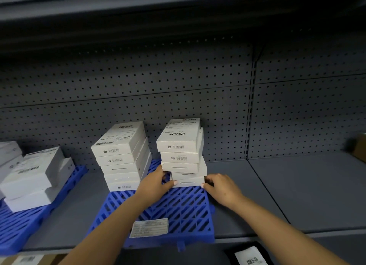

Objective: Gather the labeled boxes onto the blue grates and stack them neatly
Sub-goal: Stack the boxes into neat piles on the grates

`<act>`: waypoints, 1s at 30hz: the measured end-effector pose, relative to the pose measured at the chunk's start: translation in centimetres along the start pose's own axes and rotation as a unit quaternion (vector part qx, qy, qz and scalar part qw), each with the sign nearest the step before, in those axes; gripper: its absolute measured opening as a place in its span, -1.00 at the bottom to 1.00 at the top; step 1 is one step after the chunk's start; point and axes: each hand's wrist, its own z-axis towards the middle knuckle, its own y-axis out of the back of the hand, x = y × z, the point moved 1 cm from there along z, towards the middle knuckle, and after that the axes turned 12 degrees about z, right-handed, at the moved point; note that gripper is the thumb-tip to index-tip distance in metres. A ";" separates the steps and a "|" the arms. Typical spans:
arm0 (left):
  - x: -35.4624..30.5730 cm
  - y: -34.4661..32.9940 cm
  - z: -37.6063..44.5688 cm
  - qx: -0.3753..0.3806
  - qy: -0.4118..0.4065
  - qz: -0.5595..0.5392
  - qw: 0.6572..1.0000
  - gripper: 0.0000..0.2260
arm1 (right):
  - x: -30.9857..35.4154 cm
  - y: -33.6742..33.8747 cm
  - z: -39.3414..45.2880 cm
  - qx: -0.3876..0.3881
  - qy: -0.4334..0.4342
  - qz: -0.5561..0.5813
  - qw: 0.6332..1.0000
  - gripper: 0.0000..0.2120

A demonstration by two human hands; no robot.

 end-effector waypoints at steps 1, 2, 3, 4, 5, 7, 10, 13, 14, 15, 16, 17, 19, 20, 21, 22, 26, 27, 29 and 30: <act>0.0 0.0 0.1 -0.003 -0.005 -0.004 1.000 -0.48 | 0.0 0.0 0.0 -0.016 0.000 0.000 1.000 -0.75; 0.1 0.0 0.2 -0.004 -0.006 -0.008 1.000 -0.47 | 0.1 0.1 0.1 -0.034 0.002 -0.002 0.999 -0.73; 0.2 0.0 0.2 -0.004 -0.006 -0.015 1.000 -0.46 | 0.2 0.2 0.1 -0.049 0.005 -0.010 0.999 -0.70; 0.3 0.1 0.2 -0.002 -0.005 -0.023 1.000 -0.44 | 0.3 0.3 0.2 -0.060 0.012 -0.023 0.998 -0.69; 0.4 0.1 0.2 0.000 -0.006 -0.032 0.999 -0.43 | 0.5 0.3 0.2 -0.065 0.018 -0.040 0.997 -0.68; 0.5 0.2 0.1 0.002 -0.008 -0.049 0.999 -0.43 | 0.7 0.4 0.3 -0.069 0.029 -0.070 0.995 -0.68; 0.6 -0.1 0.2 -0.006 -0.009 -0.057 0.998 -0.52 | 0.8 0.2 0.3 -0.074 0.039 -0.094 0.992 -0.70; 0.8 -0.3 0.5 -0.006 -0.016 -0.073 0.997 -0.57 | 0.8 -0.1 0.2 -0.080 0.049 -0.097 0.991 -0.73; 0.9 -0.4 0.5 -0.004 -0.017 -0.084 0.996 -0.56 | 0.7 -0.3 0.2 -0.081 0.054 -0.096 0.991 -0.74; 0.9 -0.4 0.5 -0.004 -0.019 -0.093 0.995 -0.57 | 0.7 -0.4 0.2 -0.082 0.057 -0.097 0.990 -0.74; 0.9 -0.5 0.5 -0.004 -0.021 -0.097 0.995 -0.58 | 0.7 -0.5 0.2 -0.082 0.059 -0.097 0.990 -0.74; 0.8 -0.5 0.4 -0.006 -0.023 -0.101 0.995 -0.59 | 0.7 -0.5 0.2 -0.083 0.060 -0.096 0.990 -0.74; 0.9 -0.6 0.4 -0.005 -0.023 -0.105 0.994 -0.61 | 0.7 -0.3 0.3 -0.080 0.060 -0.087 0.991 -0.74; 1.0 -0.6 0.3 -0.005 -0.022 -0.103 0.994 -0.62 | 0.7 -0.3 0.4 -0.077 0.060 -0.084 0.992 -0.74; 1.1 -0.6 0.3 -0.006 -0.021 -0.099 0.995 -0.62 | 0.7 -0.3 0.5 -0.073 0.060 -0.083 0.992 -0.74; 1.2 -0.7 0.3 -0.009 -0.020 -0.090 0.996 -0.63 | 0.7 -0.3 0.6 -0.070 0.059 -0.083 0.992 -0.74; 1.3 -0.7 0.3 -0.014 -0.012 -0.068 0.998 -0.64 | 0.7 -0.4 0.7 -0.068 0.063 -0.073 0.993 -0.72; 1.3 -0.7 0.3 -0.010 -0.009 -0.070 0.997 -0.62 | 0.7 -0.4 0.7 -0.066 0.064 -0.062 0.994 -0.71; 1.4 -0.6 0.3 -0.004 -0.003 -0.080 0.997 -0.58 | 0.6 -0.4 0.6 -0.056 0.057 -0.033 0.996 -0.66; 1.3 -0.5 0.1 -0.006 0.000 -0.085 0.996 -0.56 | 0.6 -0.4 0.5 -0.052 0.053 -0.021 0.997 -0.60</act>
